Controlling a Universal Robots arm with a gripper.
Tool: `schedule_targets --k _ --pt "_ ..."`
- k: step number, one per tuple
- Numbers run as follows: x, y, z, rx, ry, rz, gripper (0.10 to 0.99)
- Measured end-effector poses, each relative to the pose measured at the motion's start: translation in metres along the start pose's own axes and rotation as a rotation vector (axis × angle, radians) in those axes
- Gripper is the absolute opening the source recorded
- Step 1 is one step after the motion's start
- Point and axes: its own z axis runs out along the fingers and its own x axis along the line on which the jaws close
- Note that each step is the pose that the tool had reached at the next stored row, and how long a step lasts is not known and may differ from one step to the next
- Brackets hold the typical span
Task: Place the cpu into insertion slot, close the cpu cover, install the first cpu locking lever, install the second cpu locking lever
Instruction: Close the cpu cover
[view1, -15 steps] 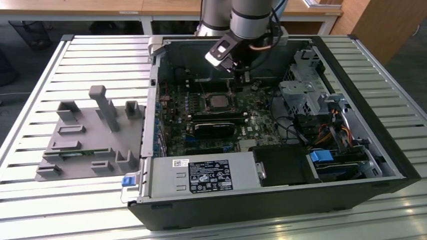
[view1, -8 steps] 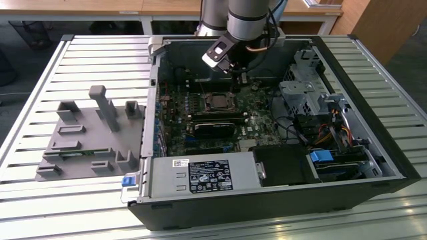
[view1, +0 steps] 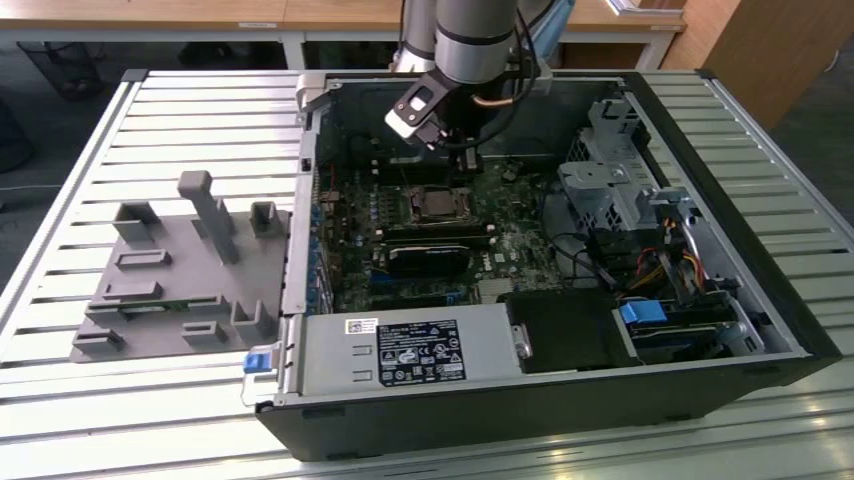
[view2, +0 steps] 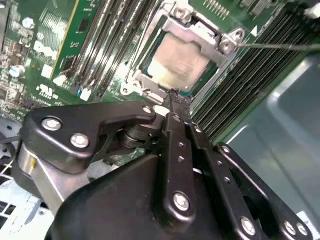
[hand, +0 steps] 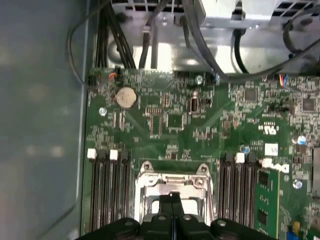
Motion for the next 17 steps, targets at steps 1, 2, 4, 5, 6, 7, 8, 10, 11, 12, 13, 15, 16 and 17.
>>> schedule_targets --k 1,2,4,5,6,7,8,10,11,12,13,15,16,17 --pt "0.0 -0.0005 0.0015 0.0 0.0 0.0 0.122" --pt "-0.0001 -0.001 0.0032 0.001 0.0 0.0 0.122" --pt "-0.0004 -0.0026 0.0068 0.001 -0.0002 0.0 0.122" --pt "-0.0005 -0.0041 0.0085 0.001 0.0 0.0 0.122" --pt "-0.0005 -0.0068 0.0098 0.001 0.0001 0.0 0.122" --pt "-0.0004 -0.0106 0.0105 0.001 0.0 0.0 0.122" --pt "-0.0004 -0.0149 0.0109 0.001 -0.0001 0.0 0.122" --pt "-0.0002 -0.0219 0.0114 0.001 0.0 0.0 0.122" --pt "-0.0001 -0.0247 0.0116 0.001 0.0001 0.0 0.122" --pt "-0.0001 -0.0266 0.0117 0.001 0.0002 0.0 0.122" --pt "-0.0001 -0.0277 0.0118 0.001 0.0006 0.0 0.122" --pt "-0.0001 -0.0305 0.0123 0.001 0.0009 0.0 0.122" --pt "0.0 -0.0333 0.0127 0.001 0.0009 0.0 0.122" --pt "0.0 -0.0369 0.0131 0.001 0.001 0.0 0.122"
